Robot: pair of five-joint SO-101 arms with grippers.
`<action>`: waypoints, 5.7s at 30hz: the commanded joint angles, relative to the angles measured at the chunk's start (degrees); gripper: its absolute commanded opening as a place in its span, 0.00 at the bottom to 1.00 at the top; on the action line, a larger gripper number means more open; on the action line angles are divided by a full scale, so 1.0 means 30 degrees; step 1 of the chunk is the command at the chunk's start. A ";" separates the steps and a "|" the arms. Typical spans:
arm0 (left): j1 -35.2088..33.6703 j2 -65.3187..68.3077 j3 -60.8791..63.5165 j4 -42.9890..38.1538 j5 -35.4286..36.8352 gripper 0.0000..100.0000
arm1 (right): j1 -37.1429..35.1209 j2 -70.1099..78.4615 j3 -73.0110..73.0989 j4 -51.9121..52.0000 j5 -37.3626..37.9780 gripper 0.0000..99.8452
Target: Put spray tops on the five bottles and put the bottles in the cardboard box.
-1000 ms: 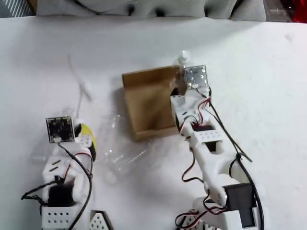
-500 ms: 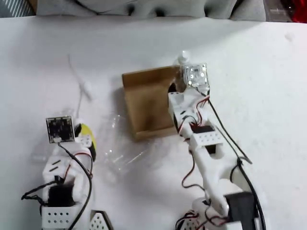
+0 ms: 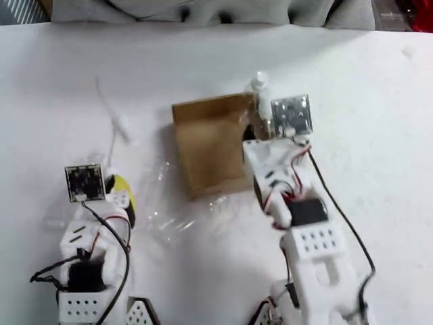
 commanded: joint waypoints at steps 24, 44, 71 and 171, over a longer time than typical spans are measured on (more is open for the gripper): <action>-0.1099 -0.0190 -0.0029 0.0147 -0.0234 0.02 | -0.2388 -0.9978 0.1319 1.4462 0.4073 0.06; -0.9597 0.6608 -1.1927 0.2725 -0.1729 0.02 | -0.2711 -0.9978 0.3223 1.2059 0.7531 0.02; -1.5897 3.3304 -3.0681 0.2608 -0.1729 0.02 | -1.3348 0.3912 -0.0117 -0.5260 0.1143 0.02; -1.2352 3.2220 -3.3875 0.8586 -0.1729 0.02 | 0.1773 0.2388 -1.1604 2.2256 0.9553 0.02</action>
